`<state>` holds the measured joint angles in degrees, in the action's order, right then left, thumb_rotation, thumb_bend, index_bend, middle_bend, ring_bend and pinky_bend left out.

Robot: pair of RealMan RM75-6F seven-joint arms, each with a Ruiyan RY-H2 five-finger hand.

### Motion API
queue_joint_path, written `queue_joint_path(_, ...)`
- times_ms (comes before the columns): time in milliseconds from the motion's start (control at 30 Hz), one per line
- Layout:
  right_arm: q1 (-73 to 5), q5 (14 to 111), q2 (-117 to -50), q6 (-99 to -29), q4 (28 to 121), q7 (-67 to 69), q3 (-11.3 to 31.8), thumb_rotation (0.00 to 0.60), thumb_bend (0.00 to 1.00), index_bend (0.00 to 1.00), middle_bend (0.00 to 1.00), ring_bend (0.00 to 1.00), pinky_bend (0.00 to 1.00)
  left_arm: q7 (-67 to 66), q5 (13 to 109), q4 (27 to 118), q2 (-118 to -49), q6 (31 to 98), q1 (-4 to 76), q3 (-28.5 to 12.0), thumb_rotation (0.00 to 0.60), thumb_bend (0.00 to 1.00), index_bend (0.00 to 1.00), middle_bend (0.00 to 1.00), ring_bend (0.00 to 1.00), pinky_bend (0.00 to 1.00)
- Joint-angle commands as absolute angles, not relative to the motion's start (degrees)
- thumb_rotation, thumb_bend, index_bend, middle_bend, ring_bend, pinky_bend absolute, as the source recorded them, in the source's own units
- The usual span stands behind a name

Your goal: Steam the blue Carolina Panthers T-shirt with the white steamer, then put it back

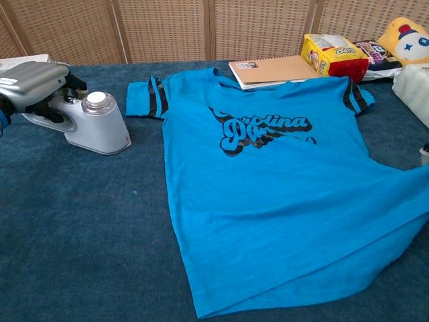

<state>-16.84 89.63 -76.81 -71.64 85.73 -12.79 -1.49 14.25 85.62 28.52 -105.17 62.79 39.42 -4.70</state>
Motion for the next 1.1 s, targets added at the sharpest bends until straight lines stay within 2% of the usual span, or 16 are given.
queue_joint_path(33,-16.8,89.6,-76.8,-71.7,85.8,-12.8,-1.5,0.600,0.70,0.58,0.58,0.63,0.77,14.8,85.5,29.2,-104.8,63.5,38.9,-4.8,0.600,0.46,0.59,0.69,0.60,0.70)
queue_joint_path(400,-16.6,89.6,-76.5,-71.9,86.2,-12.7,-1.4,0.600,0.70,0.58,0.58,0.63,0.77,17.7,82.6,37.0,-102.2,64.1,37.5,-7.1,0.600,0.46,0.60,0.70,0.61,0.71)
queue_joint_path(800,-16.3,89.9,-76.1,-72.6,86.8,-13.1,-1.3,0.600,0.70,0.58,0.58,0.63,0.77,16.3,82.6,46.7,-98.6,67.9,37.1,-8.7,0.600,0.45,0.60,0.70,0.61,0.71)
queue_joint_path(1100,-16.0,90.3,-75.7,-72.9,87.2,-12.9,-1.6,0.600,0.70,0.58,0.58,0.63,0.77,13.0,82.8,50.5,-101.0,68.9,39.0,-10.1,0.600,0.45,0.60,0.70,0.61,0.71)
